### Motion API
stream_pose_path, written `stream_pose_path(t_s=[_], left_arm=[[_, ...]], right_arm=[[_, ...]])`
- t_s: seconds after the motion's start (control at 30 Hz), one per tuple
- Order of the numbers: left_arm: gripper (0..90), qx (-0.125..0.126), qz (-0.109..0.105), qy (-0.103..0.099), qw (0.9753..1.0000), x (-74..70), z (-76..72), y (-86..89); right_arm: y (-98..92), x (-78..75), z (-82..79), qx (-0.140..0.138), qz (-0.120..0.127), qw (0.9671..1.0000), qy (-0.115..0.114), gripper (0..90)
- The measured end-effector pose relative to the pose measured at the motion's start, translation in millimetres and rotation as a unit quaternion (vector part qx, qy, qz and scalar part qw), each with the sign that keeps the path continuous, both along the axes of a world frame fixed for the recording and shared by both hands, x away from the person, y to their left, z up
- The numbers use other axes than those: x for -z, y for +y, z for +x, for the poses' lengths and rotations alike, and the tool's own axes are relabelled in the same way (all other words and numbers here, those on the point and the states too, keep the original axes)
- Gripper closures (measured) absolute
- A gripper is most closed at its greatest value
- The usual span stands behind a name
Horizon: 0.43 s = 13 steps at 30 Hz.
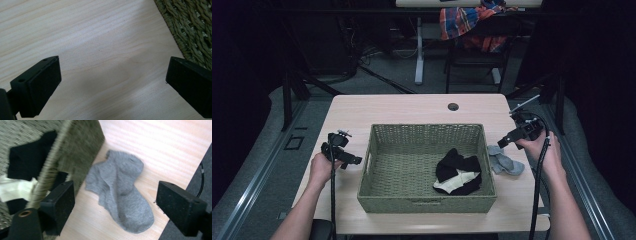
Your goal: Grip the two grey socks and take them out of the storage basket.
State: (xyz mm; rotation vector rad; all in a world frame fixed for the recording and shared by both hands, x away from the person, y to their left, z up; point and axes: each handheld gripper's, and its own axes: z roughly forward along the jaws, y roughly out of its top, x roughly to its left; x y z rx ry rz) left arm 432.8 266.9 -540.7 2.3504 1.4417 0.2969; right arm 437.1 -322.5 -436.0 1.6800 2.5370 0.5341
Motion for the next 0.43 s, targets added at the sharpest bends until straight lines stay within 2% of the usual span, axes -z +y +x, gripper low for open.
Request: stream_pose_path(t_s=[0.07,0.17,0.23,0.43], left_arm=[[0.0,0.0,0.0,0.0,1.0,0.3,0.2,0.0],[0.0,0.001,0.0,0.0,1.0,0.4,0.2,-0.5],[0.0,0.001,0.0,0.001,1.0,0.3,0.2,-0.5],[0.0,0.0,0.0,-0.001,1.0,0.6,0.7,-0.4]], right_arm=[[4.1,-8.8,-3.6,-0.005,0.002,0.9999,-0.012,14.3],[13.4,-20.7,-8.5,-0.024,-0.002,0.9996,-0.017,12.3],[21.6,-25.3,-11.3,-0.032,-0.002,0.9991,-0.026,10.2],[43.4,-35.2,-16.8,-0.068,-0.014,0.9971,-0.032,4.2]])
